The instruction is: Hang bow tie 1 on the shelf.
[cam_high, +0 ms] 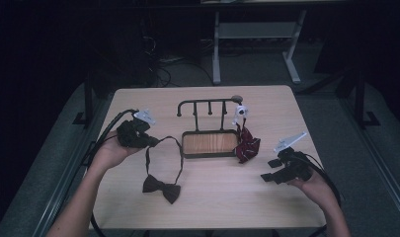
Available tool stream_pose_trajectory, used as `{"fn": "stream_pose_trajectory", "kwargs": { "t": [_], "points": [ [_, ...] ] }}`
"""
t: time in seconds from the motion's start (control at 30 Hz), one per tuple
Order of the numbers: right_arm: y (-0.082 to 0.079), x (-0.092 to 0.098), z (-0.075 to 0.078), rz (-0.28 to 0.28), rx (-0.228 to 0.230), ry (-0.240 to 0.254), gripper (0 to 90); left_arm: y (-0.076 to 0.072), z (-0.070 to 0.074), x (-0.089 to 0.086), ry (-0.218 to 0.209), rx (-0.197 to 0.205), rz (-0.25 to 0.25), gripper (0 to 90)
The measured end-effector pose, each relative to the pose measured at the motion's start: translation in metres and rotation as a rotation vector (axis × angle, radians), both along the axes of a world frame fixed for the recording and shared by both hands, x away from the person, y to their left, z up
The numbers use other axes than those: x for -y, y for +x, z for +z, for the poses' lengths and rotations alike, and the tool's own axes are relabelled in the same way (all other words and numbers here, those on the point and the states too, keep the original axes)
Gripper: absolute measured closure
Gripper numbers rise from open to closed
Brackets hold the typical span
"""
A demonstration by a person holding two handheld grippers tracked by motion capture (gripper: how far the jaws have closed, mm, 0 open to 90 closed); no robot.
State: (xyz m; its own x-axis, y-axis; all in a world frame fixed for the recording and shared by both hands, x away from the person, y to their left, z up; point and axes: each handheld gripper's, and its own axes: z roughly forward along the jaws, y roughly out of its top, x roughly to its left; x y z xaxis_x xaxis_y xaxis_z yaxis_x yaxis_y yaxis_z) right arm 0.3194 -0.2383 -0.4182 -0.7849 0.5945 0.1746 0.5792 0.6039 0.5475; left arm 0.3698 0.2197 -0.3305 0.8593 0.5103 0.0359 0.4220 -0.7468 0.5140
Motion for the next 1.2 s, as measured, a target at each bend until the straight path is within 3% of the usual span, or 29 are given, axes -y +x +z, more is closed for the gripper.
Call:
{"fn": "stream_pose_trajectory", "kwargs": {
  "t": [0.53, 1.2],
  "points": [
    [0.0, 0.001, 0.0, 0.002, 0.002, -0.006, 35.1, -0.004, 0.02, 0.007, 0.001, 0.047, -0.025, 89.8],
    [0.0, 0.001, 0.002, 0.009, 0.008, -0.007, 35.1, -0.004, 0.052, 0.02, 0.042, 0.058, -0.071, 89.9]
  ]
}}
